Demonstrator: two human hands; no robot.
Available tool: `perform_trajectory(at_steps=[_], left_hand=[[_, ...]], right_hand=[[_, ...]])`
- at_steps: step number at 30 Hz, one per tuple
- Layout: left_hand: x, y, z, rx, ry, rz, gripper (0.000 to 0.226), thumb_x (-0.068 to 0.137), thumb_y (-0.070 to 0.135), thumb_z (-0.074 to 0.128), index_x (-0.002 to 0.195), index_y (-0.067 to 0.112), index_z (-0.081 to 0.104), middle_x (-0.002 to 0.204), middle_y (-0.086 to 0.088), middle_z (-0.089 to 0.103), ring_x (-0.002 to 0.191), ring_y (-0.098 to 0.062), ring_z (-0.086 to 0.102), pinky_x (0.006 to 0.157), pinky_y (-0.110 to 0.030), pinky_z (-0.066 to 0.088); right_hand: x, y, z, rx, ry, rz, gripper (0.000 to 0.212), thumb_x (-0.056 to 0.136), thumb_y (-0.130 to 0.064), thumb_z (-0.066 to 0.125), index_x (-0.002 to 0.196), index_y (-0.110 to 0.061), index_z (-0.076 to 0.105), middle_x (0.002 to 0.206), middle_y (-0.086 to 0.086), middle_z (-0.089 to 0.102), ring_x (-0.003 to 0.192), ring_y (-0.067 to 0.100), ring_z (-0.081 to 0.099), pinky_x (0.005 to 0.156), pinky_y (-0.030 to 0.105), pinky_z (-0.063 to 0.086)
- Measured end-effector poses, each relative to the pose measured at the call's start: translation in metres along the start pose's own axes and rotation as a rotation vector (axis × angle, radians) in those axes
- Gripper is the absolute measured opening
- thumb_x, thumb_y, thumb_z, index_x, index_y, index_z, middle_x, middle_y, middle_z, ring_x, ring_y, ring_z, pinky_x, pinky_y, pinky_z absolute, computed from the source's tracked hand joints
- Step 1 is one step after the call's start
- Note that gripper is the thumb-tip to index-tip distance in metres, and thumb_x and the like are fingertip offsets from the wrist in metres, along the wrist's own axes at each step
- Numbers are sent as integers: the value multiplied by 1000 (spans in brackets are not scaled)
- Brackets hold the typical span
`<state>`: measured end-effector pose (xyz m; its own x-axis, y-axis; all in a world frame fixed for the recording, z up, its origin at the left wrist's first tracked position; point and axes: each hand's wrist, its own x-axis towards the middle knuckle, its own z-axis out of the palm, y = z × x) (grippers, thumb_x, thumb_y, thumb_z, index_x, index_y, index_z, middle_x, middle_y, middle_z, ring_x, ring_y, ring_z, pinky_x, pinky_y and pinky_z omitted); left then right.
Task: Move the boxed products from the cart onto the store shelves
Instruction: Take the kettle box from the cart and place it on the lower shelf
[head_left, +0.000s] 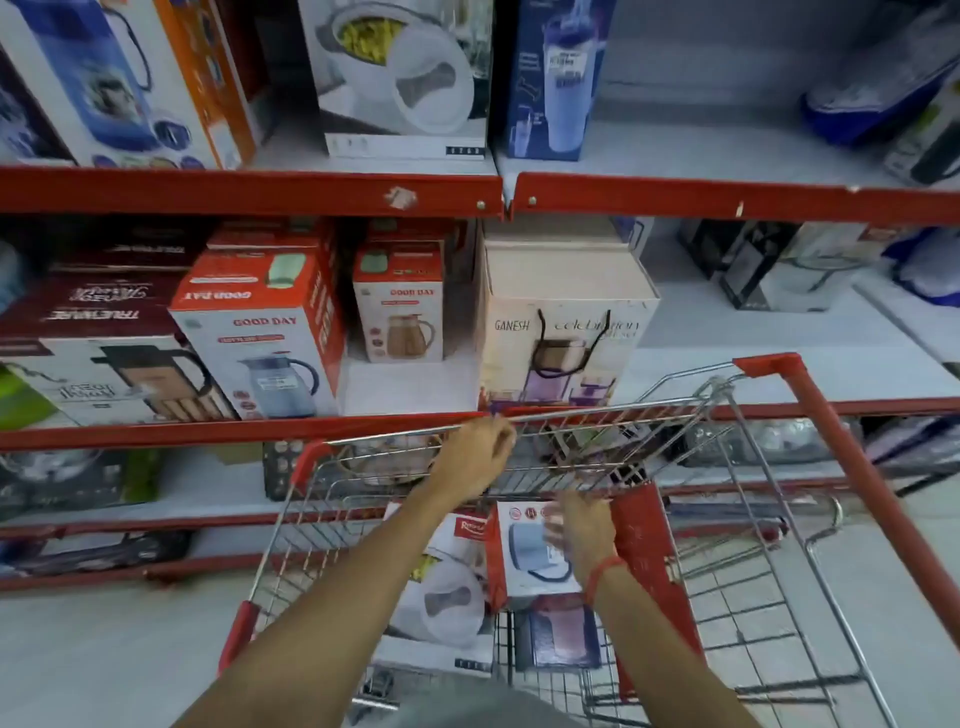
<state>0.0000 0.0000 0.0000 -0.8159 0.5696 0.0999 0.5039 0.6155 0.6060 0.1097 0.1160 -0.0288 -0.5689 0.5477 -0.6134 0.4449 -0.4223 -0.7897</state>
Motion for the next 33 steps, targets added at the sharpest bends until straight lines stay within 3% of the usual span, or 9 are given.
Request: perform_trajectory(at_steps=[2,5,9,12,15,17,21,26,33], left_hand=[[-3,-9,25,-43,-172,-73,20,92,16,53,106,9,65,108,-11,72,97,-25,67,86,-34,54],[-8,-24,63,-34,-389,-199,28,91,14,56,118,8,62,122,-13,67,111,-27,62,96,-33,49],[5,-32,96,6,-476,-313,40,91,15,57,131,10,51,136,-15,55,122,-32,54,102,-36,45],[13,-33,115,29,-567,-328,48,90,11,57,136,8,42,142,-17,48,126,-33,50,104,-39,43],[18,-32,127,72,-706,-347,65,92,16,56,147,14,21,151,-20,33,134,-36,39,110,-45,37],[21,-32,125,89,-733,-339,71,94,25,53,150,19,9,156,-19,22,139,-38,31,114,-45,33],[14,-43,109,90,-802,-382,71,94,45,46,149,29,5,141,-19,50,116,-31,59,98,-39,47],[-32,-55,89,-126,-631,-559,63,96,31,49,149,28,16,135,-10,57,93,-17,64,72,-25,50],[-86,-51,29,-222,-264,-602,67,88,28,64,146,25,30,127,-4,65,89,-9,66,60,-10,45]], right_hand=[[13,24,-12,-11,31,167,24,96,-18,50,110,1,51,92,18,55,72,28,55,47,28,55],[33,56,-30,-22,0,299,68,93,-15,55,149,1,19,124,13,56,98,21,59,91,31,55],[42,63,-39,62,1,400,43,98,-12,45,137,5,40,132,12,54,69,8,74,90,34,57],[51,65,-39,132,88,421,30,96,-9,50,123,4,48,109,13,60,86,28,64,94,36,55],[54,68,-41,173,137,484,13,94,-3,54,104,1,47,82,15,54,73,32,53,51,36,61],[52,69,-40,173,63,497,7,96,-5,52,96,2,51,83,15,54,70,30,53,57,43,57],[44,65,-39,77,-21,450,18,96,-4,52,113,-7,49,95,14,56,71,24,62,53,37,51],[29,62,-23,-173,-87,288,40,93,3,52,131,-10,49,128,18,59,119,37,54,94,64,46],[-9,36,-15,-287,-228,65,51,92,1,56,139,-15,45,131,13,58,107,28,58,94,59,50]])
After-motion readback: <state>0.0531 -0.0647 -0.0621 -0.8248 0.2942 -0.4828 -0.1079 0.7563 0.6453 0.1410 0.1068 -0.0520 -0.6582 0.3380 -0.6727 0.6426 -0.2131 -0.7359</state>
